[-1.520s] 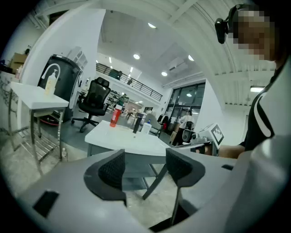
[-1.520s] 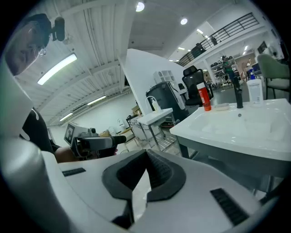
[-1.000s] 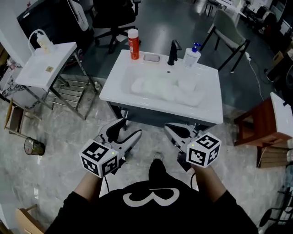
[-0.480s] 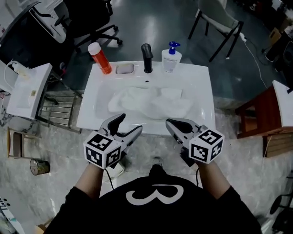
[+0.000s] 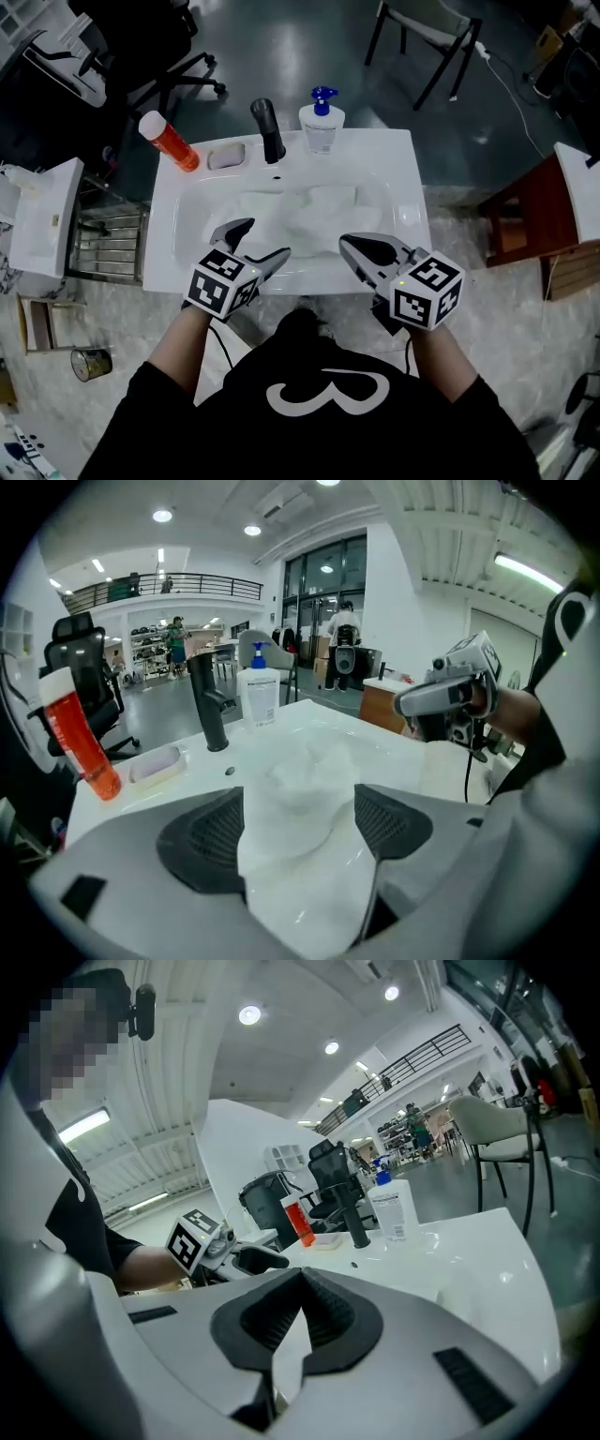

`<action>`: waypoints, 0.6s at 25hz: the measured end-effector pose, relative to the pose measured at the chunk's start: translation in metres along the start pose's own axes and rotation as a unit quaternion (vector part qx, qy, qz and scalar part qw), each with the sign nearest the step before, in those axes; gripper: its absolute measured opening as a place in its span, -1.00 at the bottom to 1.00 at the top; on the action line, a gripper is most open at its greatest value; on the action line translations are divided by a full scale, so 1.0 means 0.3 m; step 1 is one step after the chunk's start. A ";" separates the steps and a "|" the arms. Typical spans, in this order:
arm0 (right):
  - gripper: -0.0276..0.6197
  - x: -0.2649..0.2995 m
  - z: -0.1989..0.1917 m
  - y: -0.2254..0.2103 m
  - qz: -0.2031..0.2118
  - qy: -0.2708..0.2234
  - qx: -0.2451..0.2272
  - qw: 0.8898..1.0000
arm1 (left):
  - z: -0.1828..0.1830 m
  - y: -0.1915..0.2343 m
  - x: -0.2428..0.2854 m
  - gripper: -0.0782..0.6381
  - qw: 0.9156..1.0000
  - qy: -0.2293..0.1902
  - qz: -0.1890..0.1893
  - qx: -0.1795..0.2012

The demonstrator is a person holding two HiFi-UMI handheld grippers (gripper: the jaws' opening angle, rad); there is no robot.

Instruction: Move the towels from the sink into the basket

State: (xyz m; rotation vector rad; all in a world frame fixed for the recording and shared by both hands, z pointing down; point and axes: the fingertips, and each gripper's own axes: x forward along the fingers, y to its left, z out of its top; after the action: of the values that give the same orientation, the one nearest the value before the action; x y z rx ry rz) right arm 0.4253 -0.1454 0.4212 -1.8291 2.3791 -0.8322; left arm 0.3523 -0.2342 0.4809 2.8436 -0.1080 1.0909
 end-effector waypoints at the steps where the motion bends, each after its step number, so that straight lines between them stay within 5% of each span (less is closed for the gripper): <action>1: -0.90 0.004 0.004 -0.015 -0.005 0.000 0.003 1.000 | -0.002 0.015 0.025 0.19 1.000 0.009 -0.002 0.014; 11: -0.90 0.078 0.057 -0.136 -0.056 -0.001 0.027 0.998 | -0.126 0.147 0.269 0.27 0.983 0.132 -0.081 0.102; 15: -0.91 0.107 0.050 -0.174 -0.074 0.004 0.037 0.997 | -0.201 0.197 0.360 0.28 0.975 0.168 -0.100 0.108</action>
State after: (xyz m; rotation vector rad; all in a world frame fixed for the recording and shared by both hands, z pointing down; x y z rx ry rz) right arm 0.4668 -0.1891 0.4398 -1.9963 2.2062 -0.9284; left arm 0.3864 -0.2895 0.6014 2.7145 0.3334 1.5977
